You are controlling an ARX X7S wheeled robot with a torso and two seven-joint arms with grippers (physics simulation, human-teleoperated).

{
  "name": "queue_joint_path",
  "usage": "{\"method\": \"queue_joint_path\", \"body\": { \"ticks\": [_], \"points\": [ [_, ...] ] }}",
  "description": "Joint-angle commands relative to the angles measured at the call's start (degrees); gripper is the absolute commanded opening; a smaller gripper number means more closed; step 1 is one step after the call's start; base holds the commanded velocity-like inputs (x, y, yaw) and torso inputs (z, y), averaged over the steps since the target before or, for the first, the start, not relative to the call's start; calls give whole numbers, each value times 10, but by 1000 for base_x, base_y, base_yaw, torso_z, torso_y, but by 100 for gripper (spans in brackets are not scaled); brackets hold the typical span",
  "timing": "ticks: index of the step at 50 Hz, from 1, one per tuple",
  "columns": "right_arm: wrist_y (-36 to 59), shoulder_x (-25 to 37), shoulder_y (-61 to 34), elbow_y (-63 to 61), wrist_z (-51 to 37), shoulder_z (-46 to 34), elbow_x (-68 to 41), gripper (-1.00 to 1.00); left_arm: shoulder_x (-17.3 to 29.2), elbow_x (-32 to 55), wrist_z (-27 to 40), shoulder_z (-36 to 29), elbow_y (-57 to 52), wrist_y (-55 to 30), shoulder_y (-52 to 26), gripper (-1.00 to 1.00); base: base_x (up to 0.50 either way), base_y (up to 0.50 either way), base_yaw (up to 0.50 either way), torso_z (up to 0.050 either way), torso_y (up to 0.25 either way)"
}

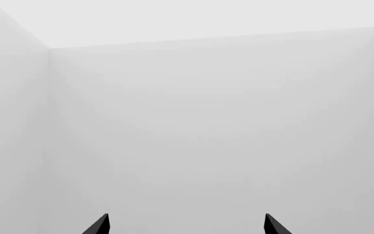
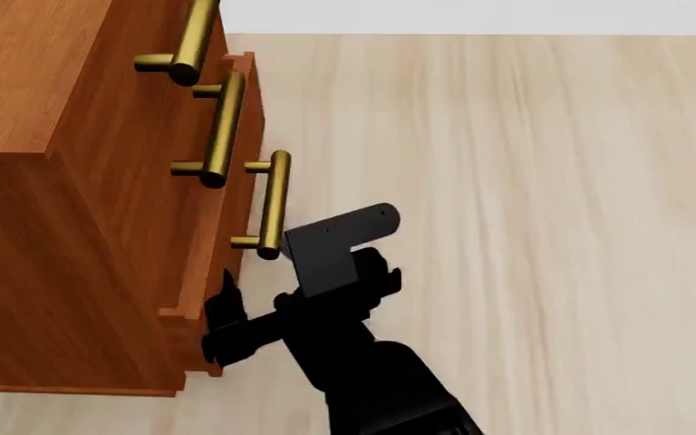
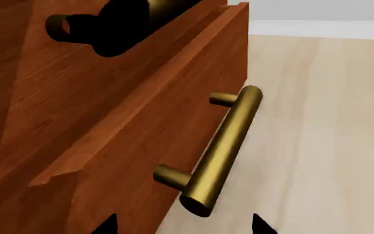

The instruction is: Close the bottom drawer of the cabinet and open the top drawer.

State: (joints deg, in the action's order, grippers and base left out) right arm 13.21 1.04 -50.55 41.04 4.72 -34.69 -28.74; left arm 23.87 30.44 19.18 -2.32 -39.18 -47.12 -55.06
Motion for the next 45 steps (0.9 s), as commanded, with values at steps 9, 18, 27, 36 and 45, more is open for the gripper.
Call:
{"method": "queue_joint_path", "body": {
  "ticks": [9, 18, 27, 36, 45],
  "points": [
    [-57, -10, -81, 83, 42, -200, -252, 100, 8, 8, 5, 7, -5, -10, -6, 100, 0, 0, 1, 0, 0],
    [-108, -10, -121, 119, 56, -349, -417, 100, 10, 9, 7, 7, -4, -8, -5, 100, 0, 0, 3, 0, 0],
    [-147, -10, -143, 130, 58, -447, -511, 100, 11, 9, 7, 6, -3, -5, -5, 100, 0, 1, 7, 0, 0],
    [-156, 39, -130, 50, 9, -456, -506, 100, 8, 9, 9, 1, -2, -4, -7, 100, 0, 2, 5, 0, 0],
    [-178, 133, -98, -110, -78, -454, -497, 100, 4, 10, 11, -7, -1, -3, -12, 100, 0, 0, 1, 0, 0]
  ]
}}
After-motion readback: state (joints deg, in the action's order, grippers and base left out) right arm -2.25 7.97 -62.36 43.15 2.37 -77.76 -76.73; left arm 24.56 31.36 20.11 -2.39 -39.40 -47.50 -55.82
